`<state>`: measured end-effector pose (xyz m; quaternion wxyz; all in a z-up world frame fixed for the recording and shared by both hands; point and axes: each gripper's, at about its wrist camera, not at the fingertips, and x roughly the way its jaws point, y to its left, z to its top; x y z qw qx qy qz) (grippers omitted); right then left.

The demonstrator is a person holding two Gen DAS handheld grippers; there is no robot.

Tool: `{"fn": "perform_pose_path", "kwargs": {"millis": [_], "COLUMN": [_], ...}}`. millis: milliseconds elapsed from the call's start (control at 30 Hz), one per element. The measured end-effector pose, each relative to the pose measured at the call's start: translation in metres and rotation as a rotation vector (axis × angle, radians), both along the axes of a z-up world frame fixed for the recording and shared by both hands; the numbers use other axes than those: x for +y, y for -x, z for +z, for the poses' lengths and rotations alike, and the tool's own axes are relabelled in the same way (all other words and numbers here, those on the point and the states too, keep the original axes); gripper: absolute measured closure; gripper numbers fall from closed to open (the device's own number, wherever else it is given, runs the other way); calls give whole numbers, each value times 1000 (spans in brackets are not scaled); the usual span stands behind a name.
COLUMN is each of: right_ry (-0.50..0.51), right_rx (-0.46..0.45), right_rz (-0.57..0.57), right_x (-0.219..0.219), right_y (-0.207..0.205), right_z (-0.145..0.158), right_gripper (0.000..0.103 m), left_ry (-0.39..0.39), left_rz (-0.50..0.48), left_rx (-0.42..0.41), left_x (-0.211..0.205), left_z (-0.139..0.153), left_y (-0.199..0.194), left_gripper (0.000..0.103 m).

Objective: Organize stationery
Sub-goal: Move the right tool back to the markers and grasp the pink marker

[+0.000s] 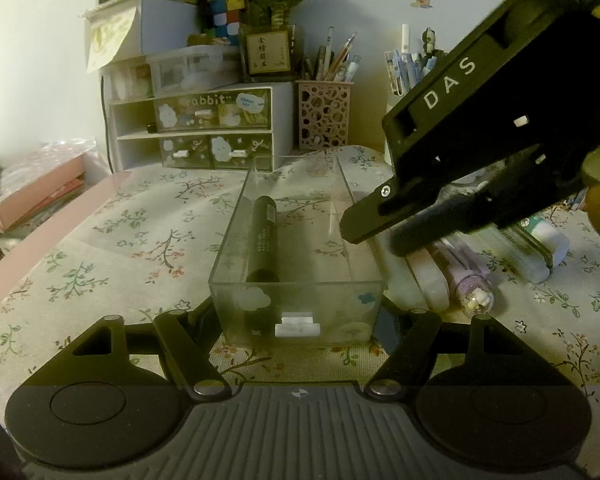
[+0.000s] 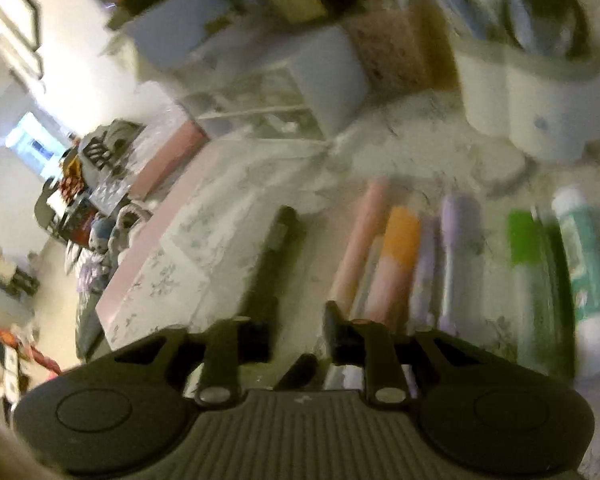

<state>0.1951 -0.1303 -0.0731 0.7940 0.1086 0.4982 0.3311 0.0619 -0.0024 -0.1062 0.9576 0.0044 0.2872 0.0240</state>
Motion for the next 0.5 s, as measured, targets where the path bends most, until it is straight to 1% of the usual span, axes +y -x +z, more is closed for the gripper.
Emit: {"fn": "perform_pose_path", "kwargs": {"millis": [33, 133, 167, 200, 267, 300, 333, 367, 400, 433, 500], "right_ry": [1, 19, 9, -31, -136, -157, -147, -114, -93, -111, -160], "right_rx": [4, -28, -30, -38, -9, 2, 7, 10, 17, 35, 74], "right_rz": [-8, -1, -8, -29, -54, -62, -66, -64, -58, -56, -72], "right_x": [-2, -3, -6, -12, -25, -27, -27, -24, -21, -19, -23], "right_y": [0, 6, 6, 7, 5, 4, 4, 4, 5, 4, 2], "right_z": [0, 3, 5, 8, 8, 7, 5, 2, -1, -4, -10], "right_gripper": [85, 83, 83, 83, 84, 84, 84, 84, 88, 90, 90], "left_ry": [-1, -2, 0, -1, -1, -2, -2, -1, 0, 1, 0], "left_rz": [-4, -9, -8, -7, -5, -4, -3, -1, 0, 2, 6], "left_rx": [-1, -4, -3, -3, -3, -3, -3, -4, -5, -5, -4], "left_x": [-1, -1, -1, -1, -1, -1, -2, -2, -1, -1, 0], "left_z": [0, 0, 0, 0, 0, 0, 0, 0, 0, 0, 0], "left_y": [1, 1, 1, 1, 1, 1, 1, 2, 2, 2, 4], "left_gripper": [31, 31, 31, 31, 31, 31, 31, 31, 31, 31, 31]}}
